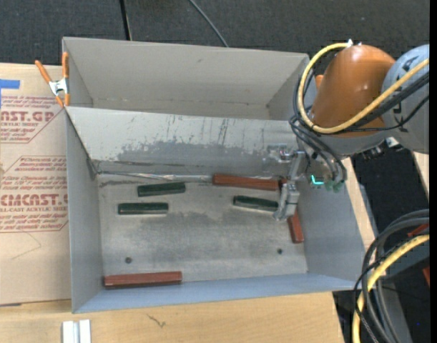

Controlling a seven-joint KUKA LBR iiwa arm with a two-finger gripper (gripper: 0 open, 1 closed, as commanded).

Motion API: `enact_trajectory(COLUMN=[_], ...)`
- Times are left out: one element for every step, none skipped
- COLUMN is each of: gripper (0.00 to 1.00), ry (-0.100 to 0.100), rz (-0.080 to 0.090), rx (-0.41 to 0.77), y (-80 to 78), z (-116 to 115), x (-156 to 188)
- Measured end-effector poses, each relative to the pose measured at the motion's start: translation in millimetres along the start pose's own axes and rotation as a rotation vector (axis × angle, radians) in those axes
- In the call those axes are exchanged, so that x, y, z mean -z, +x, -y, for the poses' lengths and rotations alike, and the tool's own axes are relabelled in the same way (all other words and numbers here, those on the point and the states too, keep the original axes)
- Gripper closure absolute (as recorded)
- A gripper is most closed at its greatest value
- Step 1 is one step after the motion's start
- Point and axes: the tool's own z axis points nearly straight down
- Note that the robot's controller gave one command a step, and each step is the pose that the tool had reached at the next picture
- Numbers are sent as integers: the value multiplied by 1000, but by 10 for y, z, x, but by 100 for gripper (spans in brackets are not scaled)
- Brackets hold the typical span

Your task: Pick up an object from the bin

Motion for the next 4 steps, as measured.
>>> enact_trajectory(gripper=[0, 0, 0, 0], ry=[1, 2, 2, -1], rz=[8, 16, 13, 7], rx=[1, 20, 120, 118], y=[-17, -45, -137, -211], z=[-1, 7, 9, -31], x=[46, -29, -649, -1097])
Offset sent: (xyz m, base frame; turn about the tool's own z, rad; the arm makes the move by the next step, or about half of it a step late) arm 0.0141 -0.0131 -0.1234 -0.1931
